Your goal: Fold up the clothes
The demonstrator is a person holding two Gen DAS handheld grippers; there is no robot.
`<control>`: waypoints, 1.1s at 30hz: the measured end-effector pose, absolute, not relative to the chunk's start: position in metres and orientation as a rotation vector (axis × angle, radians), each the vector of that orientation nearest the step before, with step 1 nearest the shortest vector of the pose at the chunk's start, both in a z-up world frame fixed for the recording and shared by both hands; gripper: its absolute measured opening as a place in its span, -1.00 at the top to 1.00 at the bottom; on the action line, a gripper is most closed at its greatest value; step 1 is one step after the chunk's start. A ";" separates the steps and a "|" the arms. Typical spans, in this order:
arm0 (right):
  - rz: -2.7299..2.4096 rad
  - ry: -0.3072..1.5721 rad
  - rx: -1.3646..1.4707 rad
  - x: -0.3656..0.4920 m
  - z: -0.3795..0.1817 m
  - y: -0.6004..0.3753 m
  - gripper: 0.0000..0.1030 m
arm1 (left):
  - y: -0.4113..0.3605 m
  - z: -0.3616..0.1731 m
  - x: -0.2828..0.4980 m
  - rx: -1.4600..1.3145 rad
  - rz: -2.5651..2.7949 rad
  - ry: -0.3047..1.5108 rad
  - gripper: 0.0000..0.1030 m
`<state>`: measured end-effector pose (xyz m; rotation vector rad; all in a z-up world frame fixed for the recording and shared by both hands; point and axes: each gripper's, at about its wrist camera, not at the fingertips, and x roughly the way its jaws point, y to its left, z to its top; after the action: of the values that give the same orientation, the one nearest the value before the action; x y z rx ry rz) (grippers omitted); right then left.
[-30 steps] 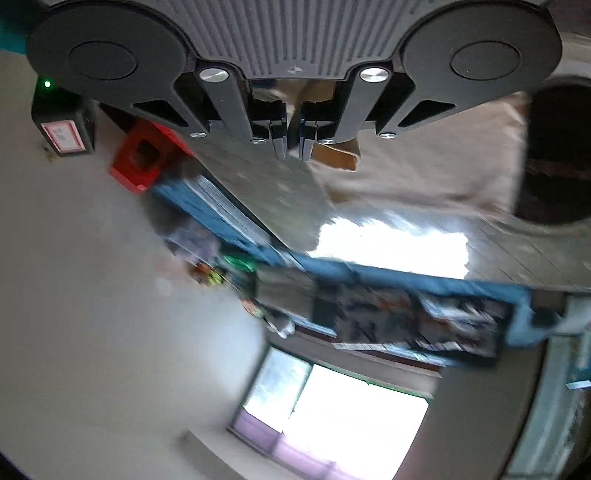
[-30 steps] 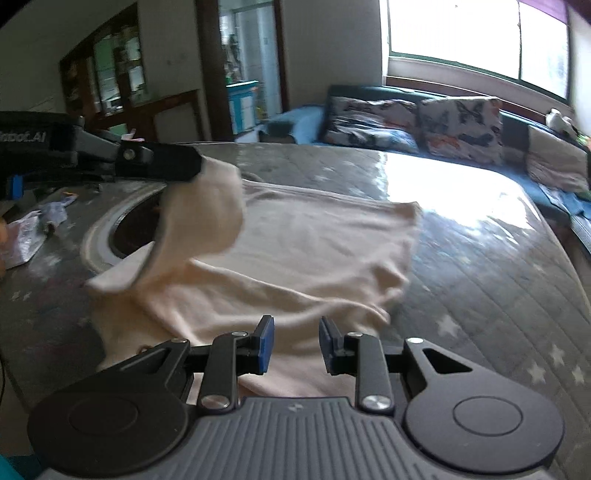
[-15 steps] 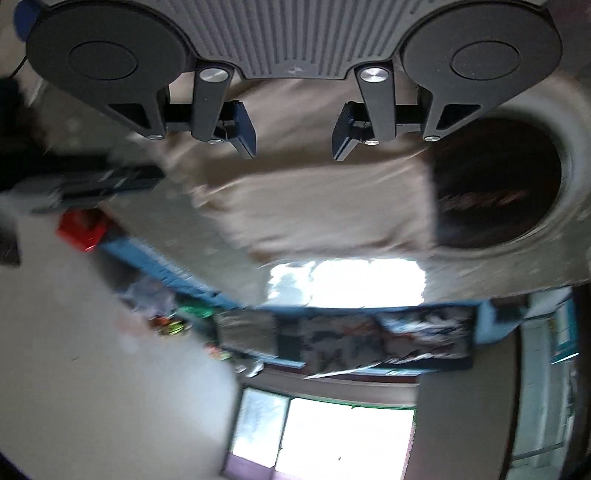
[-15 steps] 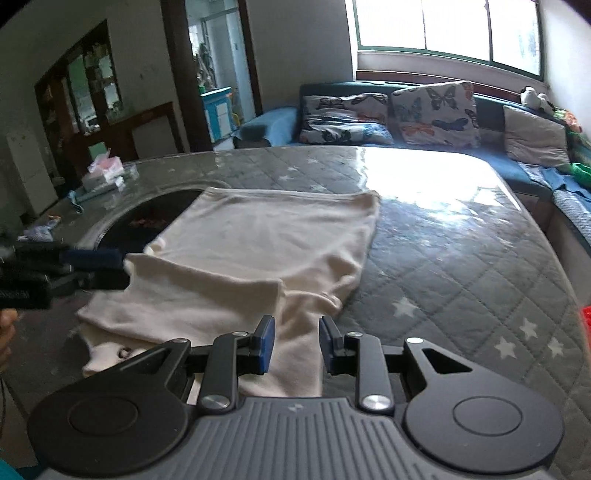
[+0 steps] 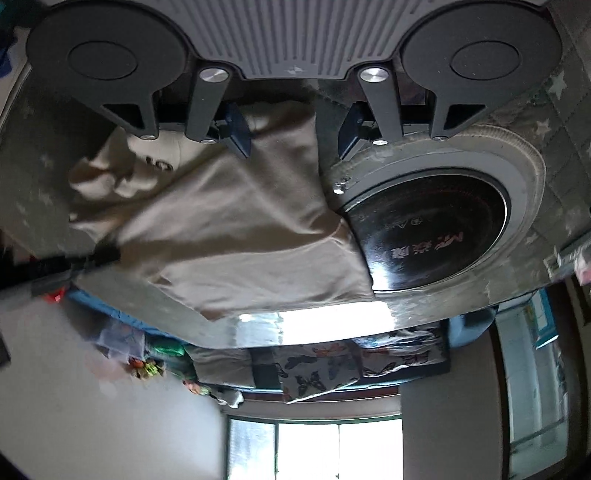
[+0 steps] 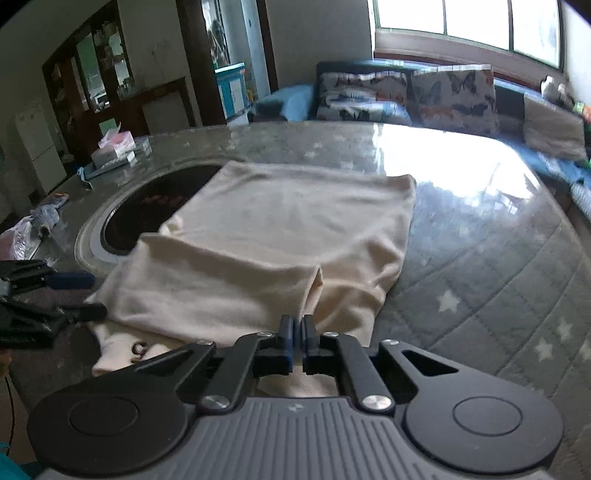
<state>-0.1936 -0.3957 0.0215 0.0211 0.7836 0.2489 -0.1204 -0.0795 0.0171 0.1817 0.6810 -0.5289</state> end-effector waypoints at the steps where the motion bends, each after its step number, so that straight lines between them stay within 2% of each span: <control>1: 0.244 0.775 0.016 -0.196 0.026 -0.395 0.93 | -0.080 0.017 -0.120 0.188 -0.534 0.683 -0.07; 5: 0.237 0.808 -0.003 -0.199 0.022 -0.393 0.92 | -0.079 0.017 -0.118 0.207 -0.550 0.686 -0.07; 9: 0.217 0.822 -0.017 -0.197 0.018 -0.397 0.77 | -0.072 0.035 -0.115 0.190 -0.555 0.654 -0.09; 16: 0.241 0.747 -0.074 -0.179 0.030 -0.387 0.77 | -0.093 0.054 -0.086 0.165 -0.590 0.609 -0.06; 23: 0.255 0.781 -0.108 -0.157 0.004 -0.379 0.78 | -0.121 0.024 -0.047 0.141 -0.576 0.692 0.27; 33: 0.332 0.785 -0.160 -0.192 0.011 -0.376 0.77 | -0.119 0.021 -0.063 0.207 -0.582 0.663 0.27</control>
<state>-0.1920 -0.3757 0.0113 -0.1604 0.7849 0.3322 -0.0626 -0.1186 0.0213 0.2068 0.6633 -0.5820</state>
